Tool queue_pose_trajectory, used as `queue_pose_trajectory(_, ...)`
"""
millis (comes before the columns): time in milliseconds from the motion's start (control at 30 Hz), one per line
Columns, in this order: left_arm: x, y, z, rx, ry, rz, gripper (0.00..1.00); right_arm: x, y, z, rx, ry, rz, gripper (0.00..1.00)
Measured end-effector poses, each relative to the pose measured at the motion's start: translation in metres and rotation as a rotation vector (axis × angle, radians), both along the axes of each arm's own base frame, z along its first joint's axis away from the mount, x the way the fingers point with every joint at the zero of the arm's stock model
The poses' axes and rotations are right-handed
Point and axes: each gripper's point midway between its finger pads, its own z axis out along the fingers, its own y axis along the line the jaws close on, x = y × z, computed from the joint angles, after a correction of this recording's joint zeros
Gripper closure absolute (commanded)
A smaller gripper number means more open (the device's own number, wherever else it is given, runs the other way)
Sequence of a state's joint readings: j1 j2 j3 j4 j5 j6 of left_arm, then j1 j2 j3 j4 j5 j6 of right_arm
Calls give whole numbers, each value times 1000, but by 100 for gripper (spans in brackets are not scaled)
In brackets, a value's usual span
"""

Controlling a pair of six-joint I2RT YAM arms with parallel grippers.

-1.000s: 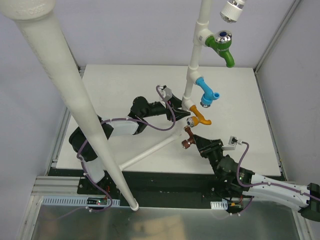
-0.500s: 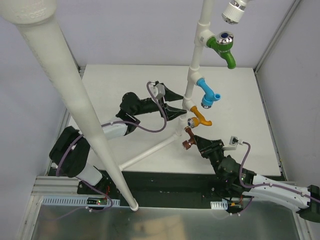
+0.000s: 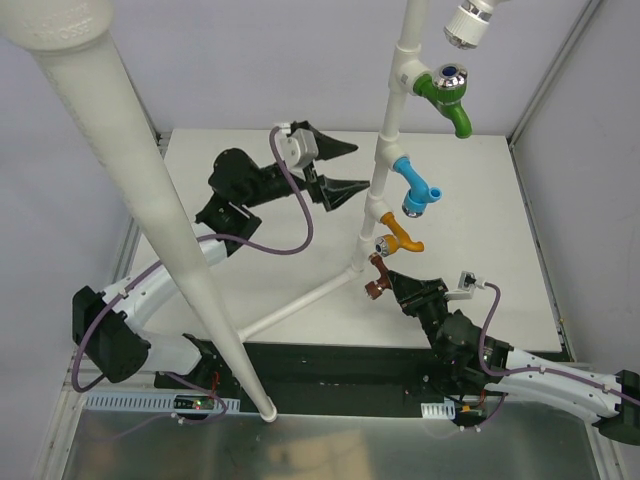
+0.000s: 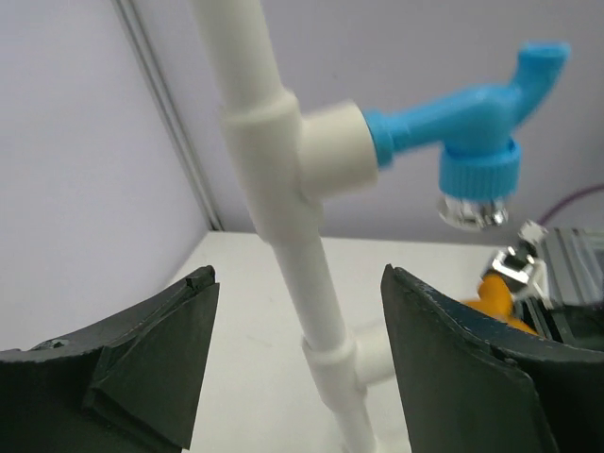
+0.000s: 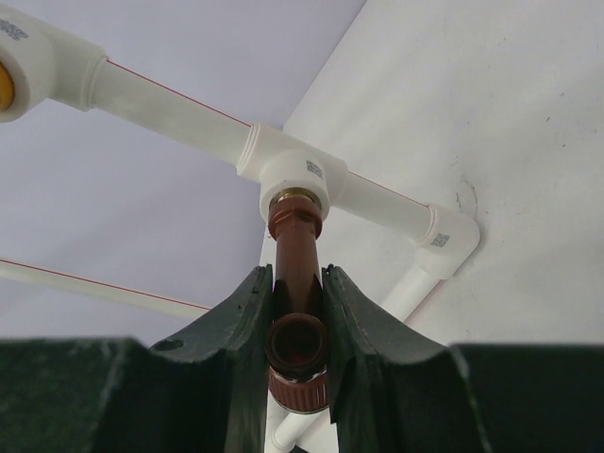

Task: Install the water faucets
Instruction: Screw the water faucet onto the adaptor.

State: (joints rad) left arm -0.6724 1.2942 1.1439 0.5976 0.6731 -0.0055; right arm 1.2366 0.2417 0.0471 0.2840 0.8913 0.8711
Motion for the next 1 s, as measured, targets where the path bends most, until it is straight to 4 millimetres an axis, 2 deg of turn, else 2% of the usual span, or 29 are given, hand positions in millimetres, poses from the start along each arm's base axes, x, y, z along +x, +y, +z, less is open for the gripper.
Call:
queue_pose_trajectory(133, 16, -5, 54, -60, -53, 40, 26, 0, 0, 1, -4, 0, 1, 72)
queue_pose_trajectory(333, 21, -11, 115, -147, -91, 24, 25, 0, 1, 1, -10, 0, 2, 72)
queue_pose_trajectory(400, 22, -17, 126, -168, -85, -4, 25, 0, 1, 1, -11, 0, 2, 71)
queue_pose_trajectory(467, 27, -24, 128, -173, -68, -25, 25, 0, 1, 1, -11, 0, 2, 71)
queue_pose_trajectory(633, 47, -52, 114, -159, 2, -71, 27, 0, 1, 1, -13, -1, 2, 71)
queue_pose_trajectory(700, 53, -63, 106, -147, 36, -93, 33, 0, 1, 1, -16, -2, 2, 71)
queue_pose_trajectory(767, 55, -72, 107, -145, 53, -121, 44, 0, 0, 1, -19, -3, 0, 71)
queue_pose_trajectory(867, 51, -80, 114, -143, 66, -163, 69, 1, 0, 1, -21, -4, -2, 71)
queue_pose_trajectory(933, 44, -84, 118, -137, 83, -199, 92, 1, 0, 1, -22, -5, -2, 71)
queue_pose_trajectory(967, 41, -86, 116, -132, 136, -210, 100, 1, 0, 1, -22, -6, -5, 71)
queue_pose_trajectory(1000, 40, -88, 115, -132, 172, -217, 100, 1, -1, 1, -23, -5, -9, 71)
